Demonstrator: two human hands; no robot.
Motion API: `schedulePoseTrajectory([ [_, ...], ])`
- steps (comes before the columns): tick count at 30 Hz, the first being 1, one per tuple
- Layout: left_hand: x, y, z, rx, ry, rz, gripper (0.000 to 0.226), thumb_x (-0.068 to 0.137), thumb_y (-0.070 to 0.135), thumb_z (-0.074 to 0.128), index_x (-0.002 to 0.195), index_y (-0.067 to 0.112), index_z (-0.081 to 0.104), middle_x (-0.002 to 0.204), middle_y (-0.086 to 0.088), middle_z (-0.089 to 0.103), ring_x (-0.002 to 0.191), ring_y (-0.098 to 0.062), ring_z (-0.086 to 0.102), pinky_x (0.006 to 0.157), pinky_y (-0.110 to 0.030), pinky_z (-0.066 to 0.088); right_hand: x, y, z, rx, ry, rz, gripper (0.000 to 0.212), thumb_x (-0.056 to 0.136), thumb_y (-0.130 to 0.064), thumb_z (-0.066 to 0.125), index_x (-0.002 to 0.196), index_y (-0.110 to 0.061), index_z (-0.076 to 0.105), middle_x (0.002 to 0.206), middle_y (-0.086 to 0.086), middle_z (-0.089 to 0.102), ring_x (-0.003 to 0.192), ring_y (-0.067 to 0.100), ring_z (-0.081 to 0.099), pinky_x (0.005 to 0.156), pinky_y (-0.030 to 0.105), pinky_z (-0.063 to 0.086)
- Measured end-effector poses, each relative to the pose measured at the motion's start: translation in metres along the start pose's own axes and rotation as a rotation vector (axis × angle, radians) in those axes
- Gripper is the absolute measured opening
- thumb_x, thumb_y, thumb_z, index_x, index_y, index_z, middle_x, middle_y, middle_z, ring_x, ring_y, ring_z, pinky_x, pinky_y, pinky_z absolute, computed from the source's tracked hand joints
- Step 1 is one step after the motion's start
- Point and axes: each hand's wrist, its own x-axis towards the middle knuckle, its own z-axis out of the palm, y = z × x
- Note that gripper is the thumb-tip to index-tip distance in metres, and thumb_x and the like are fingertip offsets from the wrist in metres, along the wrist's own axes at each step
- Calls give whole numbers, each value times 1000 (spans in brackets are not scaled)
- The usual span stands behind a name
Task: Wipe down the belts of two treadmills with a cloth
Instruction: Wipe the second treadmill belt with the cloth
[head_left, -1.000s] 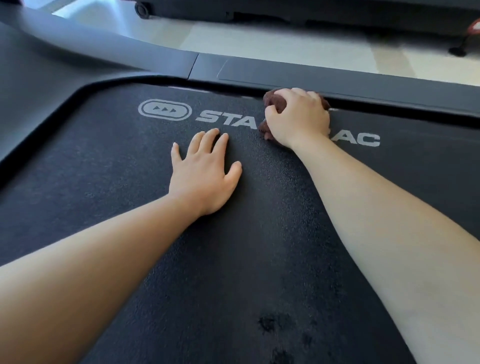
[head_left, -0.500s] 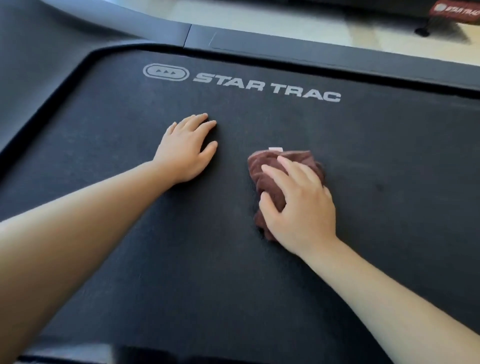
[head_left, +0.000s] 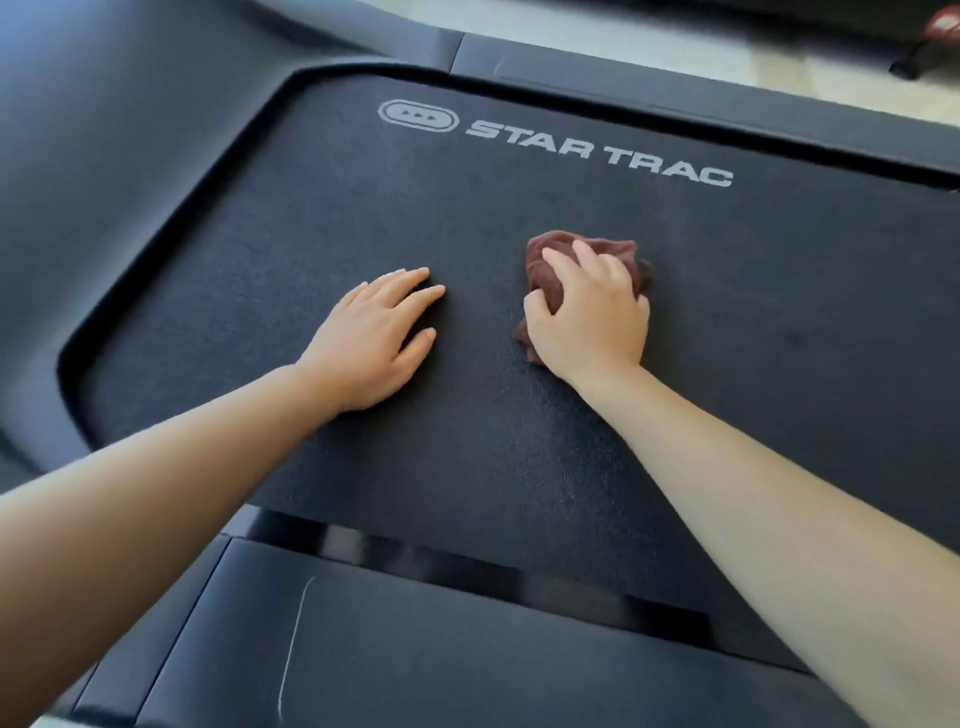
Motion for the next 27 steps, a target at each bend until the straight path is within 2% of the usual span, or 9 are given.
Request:
schedulePoseTrajectory([
  [3, -7, -6, -5, 1, 17, 17, 48, 95, 27, 44, 141, 12, 39, 150, -8, 32, 140, -26, 26, 115, -40, 20, -59, -8, -3, 38, -11, -129, 47, 85, -42, 44, 131, -30, 52, 145, -3, 42, 133, 20, 34, 99, 48, 34],
  [6, -1, 1, -4, -34, 45, 6, 47, 95, 26, 44, 140, 11, 41, 149, -8, 35, 139, -26, 28, 113, -45, 22, -124, -10, -9, 54, 22, -205, 48, 81, -44, 42, 125, -32, 57, 140, -5, 49, 130, 18, 40, 95, 44, 39],
  [10, 15, 21, 5, -94, 52, -5, 46, 96, 30, 42, 141, 18, 39, 151, 0, 31, 141, -19, 22, 112, -53, 14, -157, -6, -13, 65, 10, -228, 48, 81, -44, 44, 127, -33, 55, 140, -4, 49, 131, 18, 40, 96, 44, 40],
  [18, 38, 61, 23, -67, 13, 118, 48, 95, 34, 40, 142, 20, 37, 152, 2, 30, 142, -19, 19, 112, -57, 9, -156, 8, -23, 75, 18, -73, 50, 82, -45, 39, 128, -32, 55, 143, -4, 46, 134, 18, 36, 99, 45, 38],
  [23, 43, 87, 31, -125, 2, 115, 47, 96, 37, 38, 141, 23, 38, 153, 4, 28, 142, -18, 17, 111, -60, 5, -143, 63, -40, 14, 97, -3, 49, 79, -42, 44, 125, -32, 59, 141, -6, 48, 131, 16, 39, 93, 44, 39],
  [27, 49, 113, 45, -105, -19, 103, 48, 95, 41, 34, 141, 27, 36, 153, 6, 26, 143, -16, 15, 109, -62, 0, -91, 119, -51, 2, 100, 124, 48, 84, -43, 44, 130, -33, 53, 144, -8, 43, 134, 17, 33, 98, 50, 35],
])
